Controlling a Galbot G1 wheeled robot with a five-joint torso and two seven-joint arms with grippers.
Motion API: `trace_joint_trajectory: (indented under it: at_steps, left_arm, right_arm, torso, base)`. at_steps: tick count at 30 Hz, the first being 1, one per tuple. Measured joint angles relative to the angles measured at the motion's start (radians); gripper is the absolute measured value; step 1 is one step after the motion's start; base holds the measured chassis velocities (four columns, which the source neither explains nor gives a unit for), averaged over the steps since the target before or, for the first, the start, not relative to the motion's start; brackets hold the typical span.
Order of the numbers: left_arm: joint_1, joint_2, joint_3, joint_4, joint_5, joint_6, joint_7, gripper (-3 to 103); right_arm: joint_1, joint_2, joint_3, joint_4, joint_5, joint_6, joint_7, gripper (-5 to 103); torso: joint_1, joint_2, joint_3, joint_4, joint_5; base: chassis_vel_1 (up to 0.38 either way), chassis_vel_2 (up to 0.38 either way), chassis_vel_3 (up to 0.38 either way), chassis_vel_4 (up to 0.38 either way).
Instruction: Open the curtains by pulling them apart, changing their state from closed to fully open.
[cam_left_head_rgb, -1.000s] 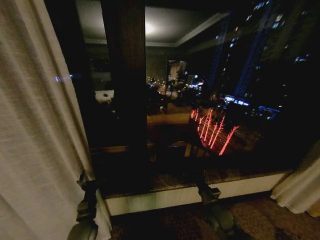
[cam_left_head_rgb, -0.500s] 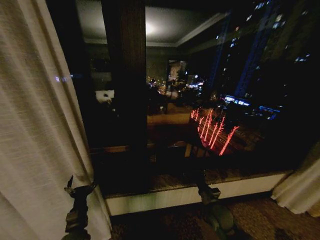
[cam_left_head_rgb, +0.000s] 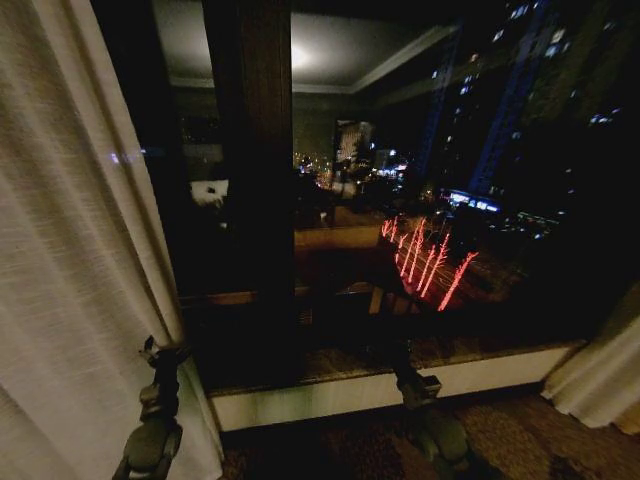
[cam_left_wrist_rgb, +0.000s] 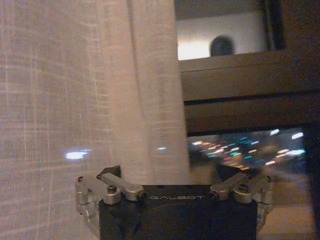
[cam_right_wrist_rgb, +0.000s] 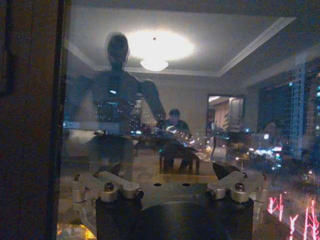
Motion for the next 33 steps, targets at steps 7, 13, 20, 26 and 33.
trace_joint_trajectory:
  at_steps: [7,13,20,26,33]
  left_arm:
    - [-0.067,0.041,0.013,0.074,-0.145,-0.031,0.136,100]
    - [-0.098,0.036,0.011,0.106,-0.16,-0.029,0.14,92]
    - [-0.11,0.036,-0.004,0.14,-0.176,-0.052,0.16,64]
    - [-0.108,0.037,-0.016,0.148,-0.18,-0.06,0.163,43]
    - [-0.09,0.029,-0.026,0.128,-0.212,-0.054,0.16,16]
  right_arm:
    - [0.0,0.0,0.0,0.0,0.0,0.0,0.0,100]
    - [0.0,0.0,0.0,0.0,0.0,0.0,0.0,100]
    - [0.0,0.0,0.0,0.0,0.0,0.0,0.0,100]
    - [0.0,0.0,0.0,0.0,0.0,0.0,0.0,100]
    - [0.0,0.0,0.0,0.0,0.0,0.0,0.0,100]
  torso:
    - [0.0,0.0,0.0,0.0,0.0001]
    - [0.0,0.0,0.0,0.0,0.0]
    - [0.0,0.0,0.0,0.0,0.0001]
    - [0.0,0.0,0.0,0.0,0.0001]
    - [0.0,0.0,0.0,0.0,0.0001]
  base:
    - [0.0,0.0,0.0,0.0]
    - [0.0,0.0,0.0,0.0]
    - [0.0,0.0,0.0,0.0]
    - [0.0,0.0,0.0,0.0]
    - [0.0,0.0,0.0,0.0]
